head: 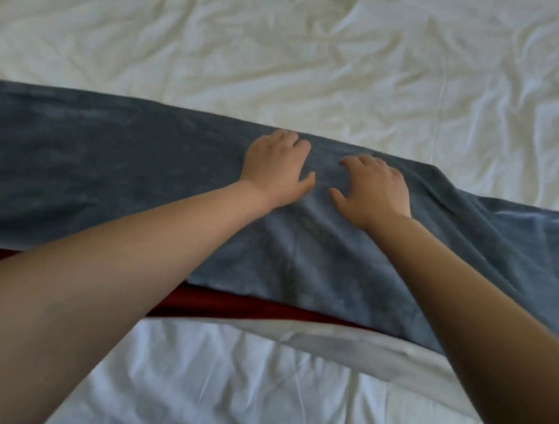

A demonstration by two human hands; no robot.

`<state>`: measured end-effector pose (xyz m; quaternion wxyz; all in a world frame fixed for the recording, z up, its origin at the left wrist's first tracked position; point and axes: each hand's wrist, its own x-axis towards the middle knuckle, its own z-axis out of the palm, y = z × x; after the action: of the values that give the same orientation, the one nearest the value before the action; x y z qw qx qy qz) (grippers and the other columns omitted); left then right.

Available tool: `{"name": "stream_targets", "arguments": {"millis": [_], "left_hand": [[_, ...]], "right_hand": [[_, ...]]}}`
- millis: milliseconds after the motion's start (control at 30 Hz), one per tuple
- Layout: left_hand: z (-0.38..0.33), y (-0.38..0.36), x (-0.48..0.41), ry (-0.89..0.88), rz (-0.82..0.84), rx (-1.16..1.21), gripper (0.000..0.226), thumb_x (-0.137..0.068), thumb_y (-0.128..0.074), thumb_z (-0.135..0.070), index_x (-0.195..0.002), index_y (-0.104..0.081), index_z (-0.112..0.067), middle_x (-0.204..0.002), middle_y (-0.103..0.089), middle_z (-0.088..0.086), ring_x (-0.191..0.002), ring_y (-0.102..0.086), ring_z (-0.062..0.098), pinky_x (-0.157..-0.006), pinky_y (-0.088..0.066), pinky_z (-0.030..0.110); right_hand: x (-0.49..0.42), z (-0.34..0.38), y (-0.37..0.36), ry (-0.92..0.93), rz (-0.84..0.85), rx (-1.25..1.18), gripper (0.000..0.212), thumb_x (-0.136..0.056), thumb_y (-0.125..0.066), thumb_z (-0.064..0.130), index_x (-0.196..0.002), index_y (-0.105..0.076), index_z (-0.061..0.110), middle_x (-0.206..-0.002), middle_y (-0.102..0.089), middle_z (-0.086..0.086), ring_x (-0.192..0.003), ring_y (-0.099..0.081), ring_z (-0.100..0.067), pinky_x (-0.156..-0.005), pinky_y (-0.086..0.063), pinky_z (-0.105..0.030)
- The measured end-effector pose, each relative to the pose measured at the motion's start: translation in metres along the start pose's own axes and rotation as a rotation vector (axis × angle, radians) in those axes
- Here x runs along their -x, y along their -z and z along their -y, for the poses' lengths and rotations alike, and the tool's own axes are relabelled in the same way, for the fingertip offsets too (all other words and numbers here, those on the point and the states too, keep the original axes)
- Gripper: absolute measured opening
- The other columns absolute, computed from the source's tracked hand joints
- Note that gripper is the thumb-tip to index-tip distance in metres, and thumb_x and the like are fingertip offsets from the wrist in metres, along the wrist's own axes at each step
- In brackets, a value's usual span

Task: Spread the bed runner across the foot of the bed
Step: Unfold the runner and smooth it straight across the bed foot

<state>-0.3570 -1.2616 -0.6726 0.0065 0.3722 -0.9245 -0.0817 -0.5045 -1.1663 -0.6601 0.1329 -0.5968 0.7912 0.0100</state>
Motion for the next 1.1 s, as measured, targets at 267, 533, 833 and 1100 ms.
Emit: {"name": "stream_targets", "arguments": {"millis": [267, 533, 833, 1100], "left_hand": [[0.07, 0.009, 0.129, 0.054, -0.01, 0.025, 0.047, -0.082, -0.05, -0.051, -0.107, -0.06, -0.012, -0.105, -0.061, 0.006, -0.103, -0.055, 0.025, -0.08, -0.045, 0.038], [0.158, 0.038, 0.283, 0.263, -0.046, 0.033, 0.043, -0.077, -0.051, -0.052, -0.101, -0.061, -0.017, -0.099, -0.061, 0.002, -0.101, -0.055, 0.023, -0.08, -0.043, 0.036], [0.251, 0.018, 0.407, 0.399, 0.022, -0.019, 0.033, -0.08, -0.058, -0.034, -0.107, -0.064, -0.016, -0.1, -0.063, 0.003, -0.095, -0.059, 0.025, -0.075, -0.05, 0.039], [0.272, 0.002, 0.415, 0.401, 0.077, -0.114, 0.024, -0.079, -0.055, -0.008, -0.101, -0.063, -0.013, -0.094, -0.06, 0.006, -0.088, -0.056, 0.028, -0.068, -0.044, 0.039]], "right_hand": [[0.064, 0.115, -0.027, -0.008, 0.043, 0.017, 0.044, -0.084, -0.055, 0.044, -0.117, -0.056, 0.015, -0.119, -0.057, -0.008, -0.115, -0.051, -0.029, -0.095, -0.037, -0.04], [0.114, 0.283, -0.056, 0.077, 0.079, -0.016, 0.041, -0.083, -0.055, 0.044, -0.114, -0.058, 0.017, -0.117, -0.059, -0.007, -0.113, -0.052, -0.028, -0.093, -0.039, -0.039], [0.139, 0.419, -0.104, 0.414, 0.111, -0.068, 0.031, -0.084, -0.056, 0.024, -0.115, -0.057, 0.019, -0.11, -0.056, -0.001, -0.105, -0.053, -0.024, -0.081, -0.039, -0.034], [0.136, 0.428, -0.137, 0.409, 0.079, 0.047, 0.031, -0.081, -0.054, 0.007, -0.111, -0.057, 0.015, -0.108, -0.055, -0.006, -0.1, -0.052, -0.028, -0.069, -0.03, -0.032]]}}
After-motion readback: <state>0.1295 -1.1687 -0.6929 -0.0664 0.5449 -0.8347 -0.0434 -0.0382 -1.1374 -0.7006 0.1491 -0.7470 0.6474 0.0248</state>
